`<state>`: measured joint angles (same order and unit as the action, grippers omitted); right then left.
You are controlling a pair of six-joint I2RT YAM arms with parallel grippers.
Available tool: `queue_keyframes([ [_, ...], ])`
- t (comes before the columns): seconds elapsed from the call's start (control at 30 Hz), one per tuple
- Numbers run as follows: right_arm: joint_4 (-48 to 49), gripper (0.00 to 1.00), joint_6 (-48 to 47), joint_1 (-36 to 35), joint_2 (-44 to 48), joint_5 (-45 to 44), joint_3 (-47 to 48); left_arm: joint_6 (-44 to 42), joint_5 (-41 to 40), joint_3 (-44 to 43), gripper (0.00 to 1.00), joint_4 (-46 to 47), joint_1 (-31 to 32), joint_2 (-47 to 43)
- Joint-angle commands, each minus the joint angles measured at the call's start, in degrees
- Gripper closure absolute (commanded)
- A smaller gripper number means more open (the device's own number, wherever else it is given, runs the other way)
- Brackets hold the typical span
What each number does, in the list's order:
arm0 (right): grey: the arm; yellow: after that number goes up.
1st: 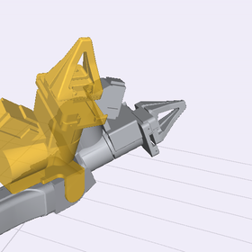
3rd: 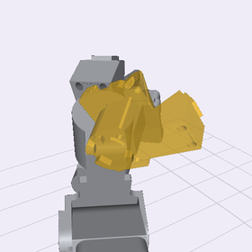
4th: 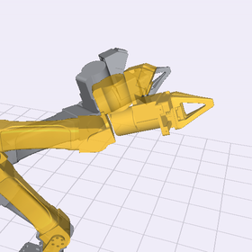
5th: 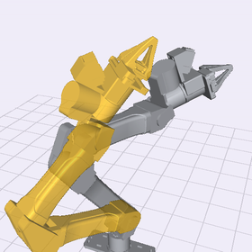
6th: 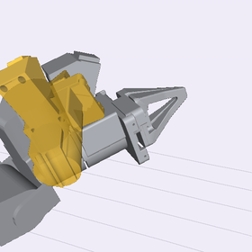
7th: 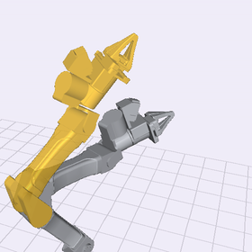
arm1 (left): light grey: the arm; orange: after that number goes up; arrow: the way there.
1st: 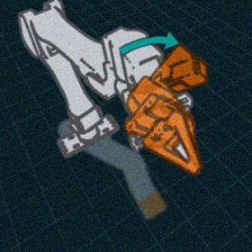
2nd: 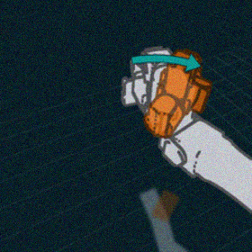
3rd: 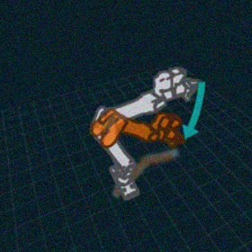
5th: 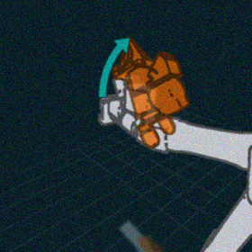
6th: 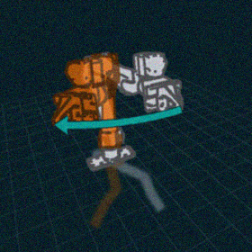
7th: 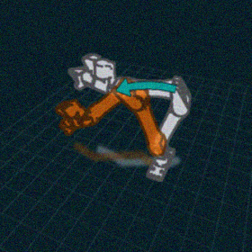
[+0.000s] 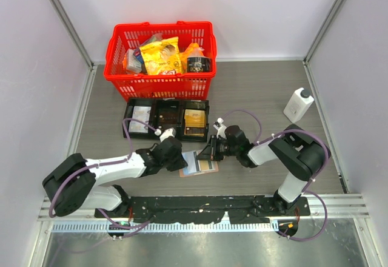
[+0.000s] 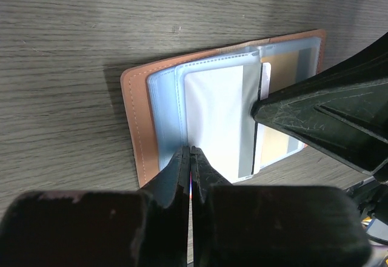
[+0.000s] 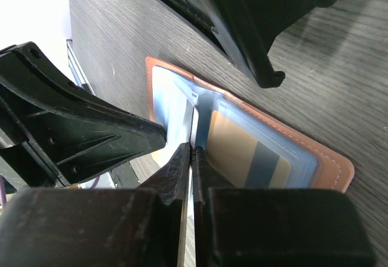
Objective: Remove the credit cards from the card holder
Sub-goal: Remove the credit card from the card holder.
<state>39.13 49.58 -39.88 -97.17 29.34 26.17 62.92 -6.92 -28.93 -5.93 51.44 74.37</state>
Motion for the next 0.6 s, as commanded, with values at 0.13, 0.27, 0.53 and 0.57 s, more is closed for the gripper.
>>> queue_keyframes([
  [0.13,10.2,0.9,3.2,-0.3,-1.3,1.0,-2.7,2.2,-1.0,3.6,0.98,0.8,-0.4,0.6],
  [0.27,13.6,0.9,4.5,-0.3,-1.4,1.3,-3.8,2.4,-1.3,3.8,0.98,0.3,-0.4,0.2],
  [0.53,16.3,0.99,5.3,1.2,-0.8,2.3,-5.5,2.5,-0.9,3.4,0.99,0.0,-0.4,1.0],
  [0.57,16.3,0.99,5.2,1.4,-0.7,2.5,-5.7,2.5,-0.9,3.4,0.99,0.0,-0.4,1.0],
])
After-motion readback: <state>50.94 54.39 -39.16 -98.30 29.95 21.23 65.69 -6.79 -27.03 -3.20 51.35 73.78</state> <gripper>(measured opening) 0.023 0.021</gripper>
